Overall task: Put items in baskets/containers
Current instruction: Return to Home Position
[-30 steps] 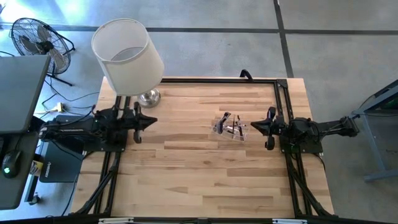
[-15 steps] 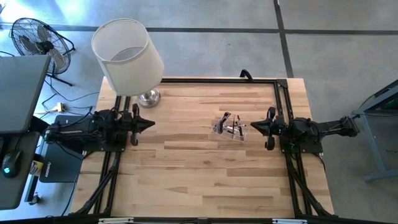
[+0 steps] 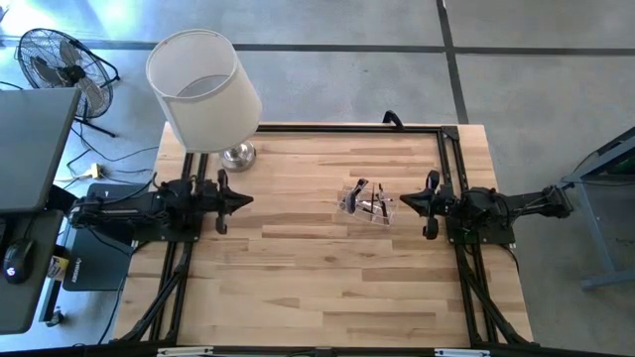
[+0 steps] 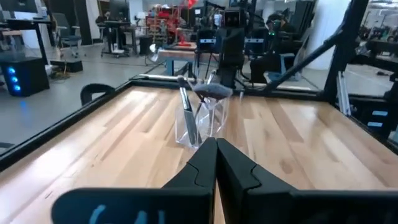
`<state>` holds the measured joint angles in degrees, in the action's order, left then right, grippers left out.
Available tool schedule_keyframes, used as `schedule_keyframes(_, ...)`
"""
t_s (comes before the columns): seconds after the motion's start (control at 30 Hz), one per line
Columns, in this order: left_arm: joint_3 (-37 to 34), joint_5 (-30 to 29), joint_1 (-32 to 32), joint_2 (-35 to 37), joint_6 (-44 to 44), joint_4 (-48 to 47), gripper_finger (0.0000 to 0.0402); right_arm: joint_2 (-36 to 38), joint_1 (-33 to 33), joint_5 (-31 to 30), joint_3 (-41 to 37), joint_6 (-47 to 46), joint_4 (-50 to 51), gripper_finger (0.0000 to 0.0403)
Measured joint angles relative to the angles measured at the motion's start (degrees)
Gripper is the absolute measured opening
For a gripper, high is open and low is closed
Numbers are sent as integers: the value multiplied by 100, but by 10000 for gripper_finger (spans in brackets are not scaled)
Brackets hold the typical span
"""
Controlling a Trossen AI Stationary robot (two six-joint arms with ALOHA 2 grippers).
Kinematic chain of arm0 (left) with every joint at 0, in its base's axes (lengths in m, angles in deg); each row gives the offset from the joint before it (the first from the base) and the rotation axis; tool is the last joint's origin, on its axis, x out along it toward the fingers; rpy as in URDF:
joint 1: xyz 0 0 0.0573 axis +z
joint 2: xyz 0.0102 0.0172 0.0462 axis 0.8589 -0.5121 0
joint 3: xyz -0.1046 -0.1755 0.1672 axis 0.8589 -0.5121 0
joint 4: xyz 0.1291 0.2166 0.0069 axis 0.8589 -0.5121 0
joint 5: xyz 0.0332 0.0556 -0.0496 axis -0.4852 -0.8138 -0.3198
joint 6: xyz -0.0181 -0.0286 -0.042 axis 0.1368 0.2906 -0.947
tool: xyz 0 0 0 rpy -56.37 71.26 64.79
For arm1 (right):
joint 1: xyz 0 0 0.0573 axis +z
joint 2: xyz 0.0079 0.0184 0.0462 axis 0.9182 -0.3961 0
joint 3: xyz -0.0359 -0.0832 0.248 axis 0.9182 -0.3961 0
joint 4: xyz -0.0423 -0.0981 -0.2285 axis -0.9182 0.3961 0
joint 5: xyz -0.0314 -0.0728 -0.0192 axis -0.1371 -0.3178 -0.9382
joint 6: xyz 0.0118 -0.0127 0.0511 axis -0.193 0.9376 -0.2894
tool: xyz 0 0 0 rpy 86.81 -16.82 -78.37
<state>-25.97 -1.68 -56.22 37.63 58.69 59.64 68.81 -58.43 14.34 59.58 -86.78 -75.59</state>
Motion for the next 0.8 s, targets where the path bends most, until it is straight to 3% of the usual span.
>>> schedule_keyframes(0.8, -26, 0, 0, -5, -29, 21, 1, 0, 0, 1, 0, 0, -11, 7)
